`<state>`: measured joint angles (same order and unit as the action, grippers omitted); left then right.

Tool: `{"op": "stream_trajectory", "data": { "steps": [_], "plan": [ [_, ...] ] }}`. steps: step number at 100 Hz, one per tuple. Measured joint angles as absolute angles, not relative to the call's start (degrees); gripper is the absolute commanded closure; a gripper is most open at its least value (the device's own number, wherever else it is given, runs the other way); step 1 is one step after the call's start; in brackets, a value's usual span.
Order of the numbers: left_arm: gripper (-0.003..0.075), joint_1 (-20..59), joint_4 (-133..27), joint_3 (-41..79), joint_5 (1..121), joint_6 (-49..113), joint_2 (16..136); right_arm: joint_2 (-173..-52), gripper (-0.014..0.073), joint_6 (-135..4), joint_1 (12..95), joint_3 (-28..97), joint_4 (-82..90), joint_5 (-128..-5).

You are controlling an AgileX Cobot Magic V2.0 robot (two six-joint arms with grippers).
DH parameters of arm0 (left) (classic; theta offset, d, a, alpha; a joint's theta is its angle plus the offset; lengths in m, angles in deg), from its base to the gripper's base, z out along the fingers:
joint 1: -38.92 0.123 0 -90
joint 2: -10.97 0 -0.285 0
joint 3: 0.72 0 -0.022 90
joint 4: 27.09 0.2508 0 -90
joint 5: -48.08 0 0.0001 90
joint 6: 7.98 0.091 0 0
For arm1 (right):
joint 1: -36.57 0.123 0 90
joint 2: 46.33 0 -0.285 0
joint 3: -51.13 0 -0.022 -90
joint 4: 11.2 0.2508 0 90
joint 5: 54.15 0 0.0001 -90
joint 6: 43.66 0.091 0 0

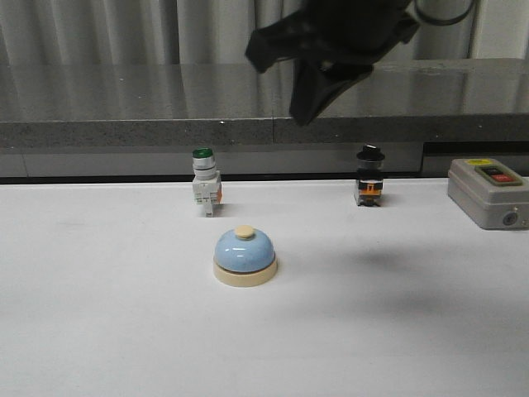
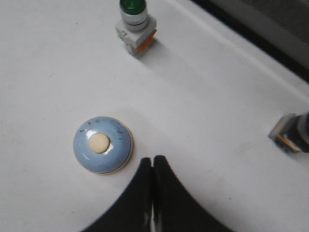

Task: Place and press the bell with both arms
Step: 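Lower the closed right gripper onto the bell's cream button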

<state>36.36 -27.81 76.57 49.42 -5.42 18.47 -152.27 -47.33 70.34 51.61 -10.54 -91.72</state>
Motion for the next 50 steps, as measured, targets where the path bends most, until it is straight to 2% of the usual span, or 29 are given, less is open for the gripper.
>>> {"op": "stream_trajectory", "data": {
  "steps": [26,50],
  "plan": [
    [0.0739,36.4,-27.8,76.6,49.4,-5.4,18.5,-164.9,0.0661,-47.5,73.7,63.3,-9.9,-100.7],
    [0.0739,36.4,-27.8,76.6,49.4,-5.4,18.5,-172.6,0.0661,-47.5,74.7,68.2,-9.7,-104.7]
  ]
}}
